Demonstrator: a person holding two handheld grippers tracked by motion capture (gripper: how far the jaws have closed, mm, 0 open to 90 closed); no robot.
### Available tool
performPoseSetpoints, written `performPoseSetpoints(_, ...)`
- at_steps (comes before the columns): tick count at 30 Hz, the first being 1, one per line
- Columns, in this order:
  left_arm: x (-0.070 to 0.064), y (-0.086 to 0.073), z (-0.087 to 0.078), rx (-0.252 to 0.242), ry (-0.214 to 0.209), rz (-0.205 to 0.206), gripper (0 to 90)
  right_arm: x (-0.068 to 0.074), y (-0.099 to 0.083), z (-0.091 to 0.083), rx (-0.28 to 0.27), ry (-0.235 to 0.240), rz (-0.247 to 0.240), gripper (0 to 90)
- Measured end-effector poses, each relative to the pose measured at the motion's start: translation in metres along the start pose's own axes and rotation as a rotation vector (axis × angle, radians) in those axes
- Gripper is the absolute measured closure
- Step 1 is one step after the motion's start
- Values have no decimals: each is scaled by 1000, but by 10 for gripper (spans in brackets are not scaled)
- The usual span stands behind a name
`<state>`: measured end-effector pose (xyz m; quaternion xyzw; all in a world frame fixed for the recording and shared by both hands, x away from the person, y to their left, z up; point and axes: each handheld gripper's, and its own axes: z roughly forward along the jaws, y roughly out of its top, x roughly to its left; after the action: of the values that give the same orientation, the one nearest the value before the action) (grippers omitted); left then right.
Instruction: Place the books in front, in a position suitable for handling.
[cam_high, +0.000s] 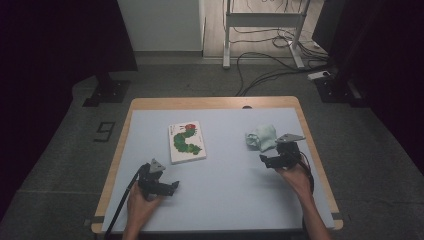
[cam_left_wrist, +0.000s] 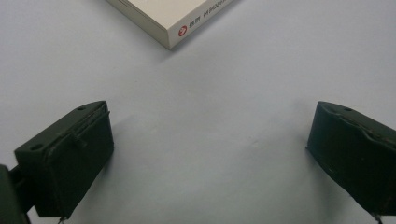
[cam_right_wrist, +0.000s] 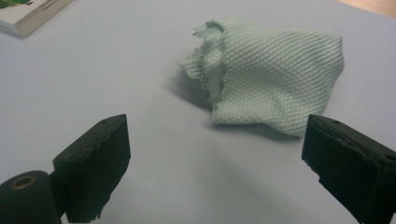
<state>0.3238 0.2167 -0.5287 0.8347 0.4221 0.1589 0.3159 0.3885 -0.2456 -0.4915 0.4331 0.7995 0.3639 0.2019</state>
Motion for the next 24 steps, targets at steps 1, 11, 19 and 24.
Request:
performPoseSetpoints(1, 0, 0, 0, 0, -1, 1, 1, -2, 2, 1, 0, -6, -1, 77)
performPoseSetpoints(11, 0, 0, 0, 0, -1, 1, 1, -13, 18, 15, 20, -21, 6, 80)
performPoseSetpoints(19, 0, 0, 0, 0, -1, 0, 1, -21, 28, 26, 32, -29, 6, 78)
performPoseSetpoints(24, 0, 0, 0, -1, 0, 0, 1, -25, 32, 33, 42, -30, 9, 76)
